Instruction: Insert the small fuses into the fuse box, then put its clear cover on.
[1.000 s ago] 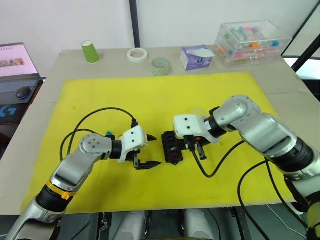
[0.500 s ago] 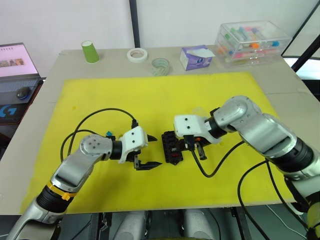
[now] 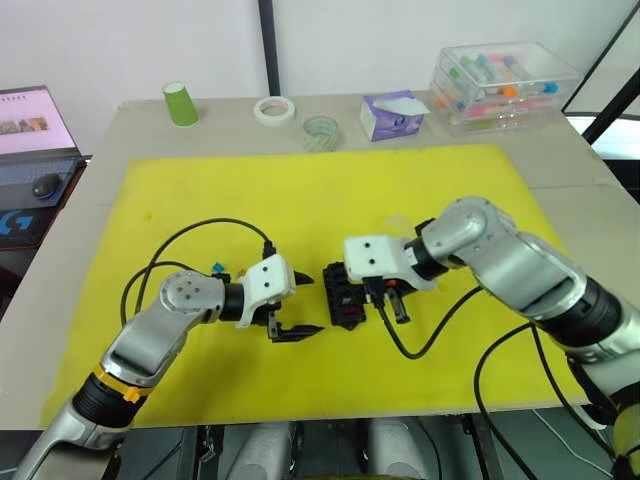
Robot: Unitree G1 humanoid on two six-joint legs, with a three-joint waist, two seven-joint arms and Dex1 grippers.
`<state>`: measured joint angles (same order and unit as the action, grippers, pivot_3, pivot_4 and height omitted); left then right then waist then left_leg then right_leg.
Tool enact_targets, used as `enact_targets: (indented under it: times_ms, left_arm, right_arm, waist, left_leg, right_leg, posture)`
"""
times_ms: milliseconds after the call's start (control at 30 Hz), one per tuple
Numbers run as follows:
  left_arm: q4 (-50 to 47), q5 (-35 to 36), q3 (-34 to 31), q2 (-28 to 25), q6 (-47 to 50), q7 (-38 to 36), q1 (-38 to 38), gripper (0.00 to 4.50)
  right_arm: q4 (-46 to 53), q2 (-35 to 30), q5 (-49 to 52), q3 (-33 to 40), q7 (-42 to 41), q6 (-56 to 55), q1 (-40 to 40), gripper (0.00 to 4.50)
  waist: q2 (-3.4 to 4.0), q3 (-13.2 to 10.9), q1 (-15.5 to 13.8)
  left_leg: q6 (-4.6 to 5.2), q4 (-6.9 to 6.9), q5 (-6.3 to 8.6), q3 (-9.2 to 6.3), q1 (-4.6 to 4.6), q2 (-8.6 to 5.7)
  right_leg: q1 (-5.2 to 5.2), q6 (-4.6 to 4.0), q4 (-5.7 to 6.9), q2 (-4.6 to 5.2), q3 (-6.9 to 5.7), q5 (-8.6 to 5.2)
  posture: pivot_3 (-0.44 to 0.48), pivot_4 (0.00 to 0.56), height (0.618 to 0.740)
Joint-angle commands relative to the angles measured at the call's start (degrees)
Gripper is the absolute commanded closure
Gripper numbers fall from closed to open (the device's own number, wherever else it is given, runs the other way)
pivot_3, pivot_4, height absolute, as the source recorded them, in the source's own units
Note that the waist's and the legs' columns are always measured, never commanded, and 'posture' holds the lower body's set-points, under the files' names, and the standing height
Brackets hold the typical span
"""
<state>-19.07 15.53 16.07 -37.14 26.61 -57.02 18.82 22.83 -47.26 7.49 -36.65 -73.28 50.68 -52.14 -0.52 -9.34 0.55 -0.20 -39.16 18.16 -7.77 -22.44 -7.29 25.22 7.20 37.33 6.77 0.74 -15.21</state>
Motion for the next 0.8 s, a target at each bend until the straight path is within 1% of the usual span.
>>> enact_targets:
  times_ms: [33, 233, 633, 733, 767, 800]
  left_arm:
    - [-2.37, 0.3, -0.87, 0.1, -0.48, 0.32, 0.28, 0.03]
    - [-2.38, 0.29, -0.83, 0.21, -0.44, 0.43, 0.31, 0.03]
    - [-2.34, 0.18, -0.77, 0.14, -0.5, 0.42, 0.33, 0.03]
    - [-2.32, 0.14, -0.73, 0.12, -0.56, 0.39, 0.31, 0.0]
    - [-2.29, 0.11, -0.7, 0.12, -0.6, 0.37, 0.3, 0.0]
    - [-2.27, 0.11, -0.68, 0.13, -0.61, 0.36, 0.29, 0.0]
  right_arm:
    - [-0.12, -0.48, -2.22, -0.89, 0.53, -0.34, -0.04, 4.5]
    - [-0.17, -0.28, -3.98, -1.38, 1.46, -1.09, 0.08, 4.5]
    - [-0.22, 0.34, -3.88, -0.55, 1.08, -0.96, -0.51, 4.5]
    - [-0.22, 0.74, -3.28, 0.06, 0.93, -0.39, -1.01, 3.79]
    - [-0.2, 1.05, -2.87, 0.41, 0.91, 0.14, -1.29, 3.48]
    - [-0.2, 1.28, -2.63, 0.68, 0.91, 0.41, -1.55, 3.48]
  waist:
    - [0.0, 0.0, -0.01]
    - [-0.01, 0.01, 0.01]
    - [-0.01, 0.01, 0.01]
    - [-0.01, 0.01, 0.01]
    - [-0.01, 0.01, 0.0]
    - [-0.01, 0.01, -0.01]
  left_leg:
    - [0.0, 0.0, 0.0, 0.0, 0.0, 0.0]
    - [0.0, -0.01, 0.0, -0.01, 0.01, 0.0]
    - [0.0, -0.01, 0.0, -0.01, 0.01, 0.0]
    - [0.0, -0.01, 0.0, -0.01, 0.01, 0.0]
    - [0.0, -0.01, 0.0, 0.0, 0.01, 0.0]
    - [0.0, -0.01, 0.0, -0.01, 0.01, 0.0]
  right_leg:
    - [0.0, 0.0, 0.0, 0.0, 0.0, 0.0]
    - [-0.01, 0.0, 0.0, 0.0, -0.01, 0.0]
    - [-0.02, 0.0, 0.01, -0.01, 0.0, 0.0]
    - [-0.02, 0.0, 0.01, -0.01, -0.01, 0.0]
    - [-0.01, 0.0, 0.01, 0.0, 0.0, 0.0]
    - [-0.02, 0.0, 0.01, 0.0, 0.0, 0.0]
  posture:
    - [0.0, 0.15, 0.74]
    - [0.0, 0.15, 0.74]
    - [0.0, 0.15, 0.74]
    - [0.0, 0.15, 0.74]
    - [0.0, 0.15, 0.74]
    - [0.0, 0.15, 0.74]
